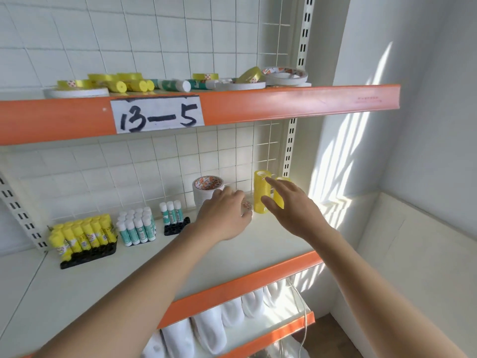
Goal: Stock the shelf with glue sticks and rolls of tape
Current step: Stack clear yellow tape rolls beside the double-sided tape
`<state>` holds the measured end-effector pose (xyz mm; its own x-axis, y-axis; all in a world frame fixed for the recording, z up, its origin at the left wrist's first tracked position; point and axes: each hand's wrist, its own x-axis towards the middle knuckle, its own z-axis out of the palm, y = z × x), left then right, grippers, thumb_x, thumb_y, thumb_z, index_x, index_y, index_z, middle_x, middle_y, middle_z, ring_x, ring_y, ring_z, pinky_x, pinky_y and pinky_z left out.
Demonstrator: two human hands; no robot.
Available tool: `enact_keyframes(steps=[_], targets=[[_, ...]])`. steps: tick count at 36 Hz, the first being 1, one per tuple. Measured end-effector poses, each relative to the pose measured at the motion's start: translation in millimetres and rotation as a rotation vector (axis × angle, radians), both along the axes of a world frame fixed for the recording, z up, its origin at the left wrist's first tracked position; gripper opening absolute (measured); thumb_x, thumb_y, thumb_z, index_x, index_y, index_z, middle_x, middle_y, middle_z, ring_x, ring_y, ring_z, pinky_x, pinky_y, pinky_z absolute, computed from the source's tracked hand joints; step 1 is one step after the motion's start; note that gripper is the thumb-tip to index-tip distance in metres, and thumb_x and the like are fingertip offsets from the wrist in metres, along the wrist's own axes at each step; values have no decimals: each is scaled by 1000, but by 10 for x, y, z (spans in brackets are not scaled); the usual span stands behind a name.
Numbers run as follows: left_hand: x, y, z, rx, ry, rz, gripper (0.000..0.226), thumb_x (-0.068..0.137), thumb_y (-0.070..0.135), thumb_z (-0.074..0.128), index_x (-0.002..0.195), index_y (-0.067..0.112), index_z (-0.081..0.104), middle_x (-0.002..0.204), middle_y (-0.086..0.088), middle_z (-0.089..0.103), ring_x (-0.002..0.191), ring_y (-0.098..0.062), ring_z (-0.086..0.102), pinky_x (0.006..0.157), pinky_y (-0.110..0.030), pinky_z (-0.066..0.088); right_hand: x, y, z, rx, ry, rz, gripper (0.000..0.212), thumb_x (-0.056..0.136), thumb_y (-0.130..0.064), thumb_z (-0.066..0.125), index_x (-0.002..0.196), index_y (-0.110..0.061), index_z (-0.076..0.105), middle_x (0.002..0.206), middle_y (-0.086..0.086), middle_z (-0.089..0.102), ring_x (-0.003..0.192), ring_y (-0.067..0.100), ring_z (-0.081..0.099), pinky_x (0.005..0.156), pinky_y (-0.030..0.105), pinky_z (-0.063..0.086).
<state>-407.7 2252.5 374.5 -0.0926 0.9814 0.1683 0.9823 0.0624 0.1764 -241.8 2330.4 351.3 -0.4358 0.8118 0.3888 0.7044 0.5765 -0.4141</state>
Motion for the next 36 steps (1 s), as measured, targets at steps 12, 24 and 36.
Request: enact_keyframes(steps=[12,24,36], targets=[[-153,-1459,1157,167,47,-161,41,93,50,45,129,31,45,131,9,46,123,-14,41,90,-32,38,-10,-1398,978,147,-39,-11,53,92,-57,48,142,-41,39,140,-12,48,124,13,50,94,34,46],[-389,-1856,2087,411,137,-164,24,93,44,48,111,30,53,106,10,51,101,-16,50,78,-32,41,-101,-1894,1760,345,38,-5,55,86,-65,41,138,-46,39,138,-15,49,122,9,52,92,42,49],[-396,-1059,2319,383,275,-26,33,96,37,43,125,23,51,122,1,50,116,-20,45,79,-32,36,-218,-1038,2170,516,-74,-8,55,92,-58,44,142,-35,40,133,-5,52,122,18,48,89,33,44]])
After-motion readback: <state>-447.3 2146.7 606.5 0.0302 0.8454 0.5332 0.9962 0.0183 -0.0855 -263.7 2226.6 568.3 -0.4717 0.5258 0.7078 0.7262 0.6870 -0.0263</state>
